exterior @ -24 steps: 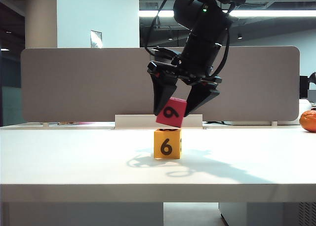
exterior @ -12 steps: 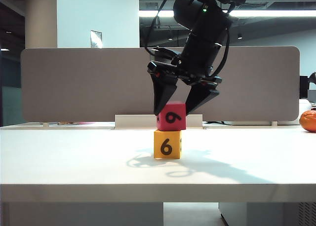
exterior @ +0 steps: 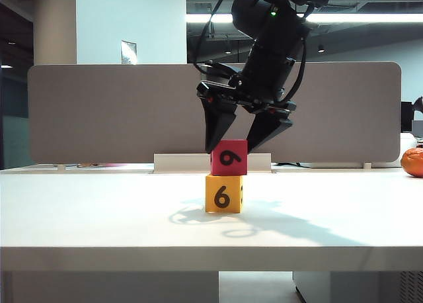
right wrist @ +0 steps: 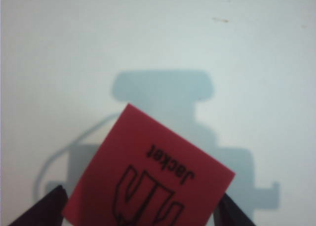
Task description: Stack one letter block on top of another letter block.
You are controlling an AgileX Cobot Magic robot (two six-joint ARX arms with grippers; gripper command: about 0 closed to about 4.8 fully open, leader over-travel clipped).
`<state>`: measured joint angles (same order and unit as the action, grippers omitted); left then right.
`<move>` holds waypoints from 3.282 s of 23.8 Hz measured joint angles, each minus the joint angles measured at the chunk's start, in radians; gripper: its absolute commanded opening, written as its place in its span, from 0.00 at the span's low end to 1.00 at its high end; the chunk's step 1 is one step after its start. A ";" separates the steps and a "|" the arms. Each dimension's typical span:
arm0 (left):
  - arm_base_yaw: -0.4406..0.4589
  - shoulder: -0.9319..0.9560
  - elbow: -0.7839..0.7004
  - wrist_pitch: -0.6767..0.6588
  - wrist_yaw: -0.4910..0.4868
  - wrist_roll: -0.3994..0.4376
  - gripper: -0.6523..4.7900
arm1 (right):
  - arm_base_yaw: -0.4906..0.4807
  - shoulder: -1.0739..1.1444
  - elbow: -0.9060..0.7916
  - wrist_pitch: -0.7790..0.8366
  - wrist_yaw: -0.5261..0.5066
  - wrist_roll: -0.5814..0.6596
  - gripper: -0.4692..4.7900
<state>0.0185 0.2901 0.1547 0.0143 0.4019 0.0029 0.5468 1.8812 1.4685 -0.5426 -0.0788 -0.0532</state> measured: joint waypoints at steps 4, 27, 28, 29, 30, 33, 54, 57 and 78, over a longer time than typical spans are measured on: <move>0.000 0.000 0.000 0.000 0.000 0.000 0.11 | 0.000 0.000 0.000 0.004 0.028 0.000 0.85; 0.000 0.000 0.000 -0.001 0.000 0.000 0.11 | -0.037 -0.053 0.226 -0.051 0.093 -0.009 0.20; 0.000 0.000 0.000 -0.001 0.000 0.000 0.11 | -0.045 -0.057 0.226 -0.051 0.101 -0.013 0.16; 0.000 0.000 0.000 -0.002 0.000 0.000 0.11 | -0.053 -0.061 0.226 -0.051 0.104 -0.019 0.14; 0.000 0.000 0.000 -0.003 0.000 0.000 0.11 | -0.064 -0.065 0.226 -0.051 0.107 -0.022 0.11; 0.000 0.000 0.000 -0.009 0.000 0.000 0.11 | -0.103 -0.075 0.226 -0.051 0.109 -0.026 0.10; 0.000 0.000 0.000 -0.011 0.000 0.000 0.11 | -0.464 -0.600 -0.332 0.173 -0.064 0.071 0.09; 0.000 0.000 0.000 -0.012 0.000 0.000 0.11 | -0.488 -0.696 -0.467 0.288 -0.073 0.097 0.09; 0.000 -0.001 0.000 -0.097 0.000 0.000 0.11 | -0.490 -1.119 -0.974 0.552 -0.077 0.259 0.09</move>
<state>0.0185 0.2893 0.1547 -0.0830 0.4019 0.0025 0.0570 0.7620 0.4942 0.0097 -0.1555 0.2058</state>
